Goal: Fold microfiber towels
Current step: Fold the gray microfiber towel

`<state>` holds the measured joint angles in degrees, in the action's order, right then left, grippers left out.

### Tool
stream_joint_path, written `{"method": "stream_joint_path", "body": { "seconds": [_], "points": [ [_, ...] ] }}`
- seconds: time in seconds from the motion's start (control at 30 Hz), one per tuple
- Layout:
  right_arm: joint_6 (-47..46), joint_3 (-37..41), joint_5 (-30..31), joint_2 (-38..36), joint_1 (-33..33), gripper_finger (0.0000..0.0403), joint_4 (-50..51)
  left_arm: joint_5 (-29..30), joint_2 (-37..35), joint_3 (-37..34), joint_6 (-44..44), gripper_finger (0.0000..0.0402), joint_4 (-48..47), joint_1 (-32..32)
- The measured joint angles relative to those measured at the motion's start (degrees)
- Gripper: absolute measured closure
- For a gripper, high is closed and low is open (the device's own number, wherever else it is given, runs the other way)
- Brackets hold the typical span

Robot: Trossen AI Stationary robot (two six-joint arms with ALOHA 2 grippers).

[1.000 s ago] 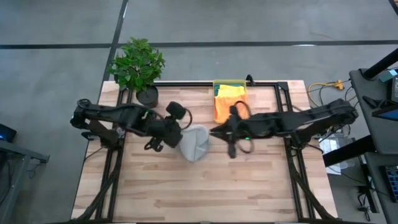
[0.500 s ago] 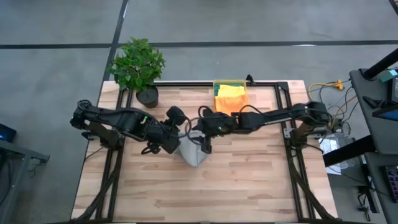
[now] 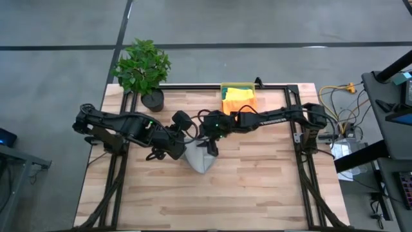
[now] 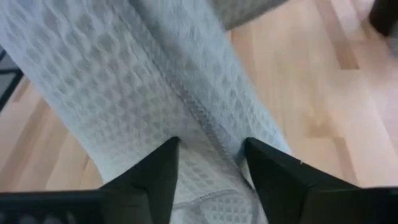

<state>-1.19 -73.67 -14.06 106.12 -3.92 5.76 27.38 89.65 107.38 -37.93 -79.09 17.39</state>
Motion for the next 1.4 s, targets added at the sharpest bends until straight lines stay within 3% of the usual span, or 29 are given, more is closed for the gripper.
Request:
{"method": "stream_joint_path", "body": {
  "seconds": [0.1,0.23,0.43,0.67,0.93,1.13,1.23,1.4],
  "points": [
    [0.39,0.03,-0.07,0.19,0.02,0.0274,-0.19,-0.02,0.00,-0.03,0.00,0.0401,0.00,-0.02],
    [0.61,0.02,0.14,-1.47,-0.04,0.0376,0.91,-0.02,0.00,-0.07,0.04,0.0401,-1.00,-0.09],
    [-0.34,-0.54,4.93,-8.04,0.86,0.0393,11.35,-0.09,0.00,-0.86,2.90,0.0401,-2.66,-0.28],
    [-1.88,-2.12,13.41,-18.56,5.79,0.0394,28.83,-1.51,0.12,-2.05,16.57,0.0401,-2.93,-1.63],
    [-10.63,-2.12,14.21,-25.52,12.94,0.0394,33.72,-17.58,4.04,-2.79,30.60,0.0401,2.04,-3.96],
    [-16.64,-4.32,14.16,-26.18,17.16,0.0394,38.33,-21.64,7.69,-2.11,31.67,0.0401,3.86,-3.84],
    [-19.15,-5.75,13.82,-26.33,20.14,0.0394,39.16,-29.86,7.45,-2.02,32.24,0.0401,3.94,-3.82],
    [-25.46,-5.86,8.40,-25.00,25.11,0.0394,38.63,-49.22,7.37,-2.27,39.85,0.0401,6.44,-3.38]
  ]
}}
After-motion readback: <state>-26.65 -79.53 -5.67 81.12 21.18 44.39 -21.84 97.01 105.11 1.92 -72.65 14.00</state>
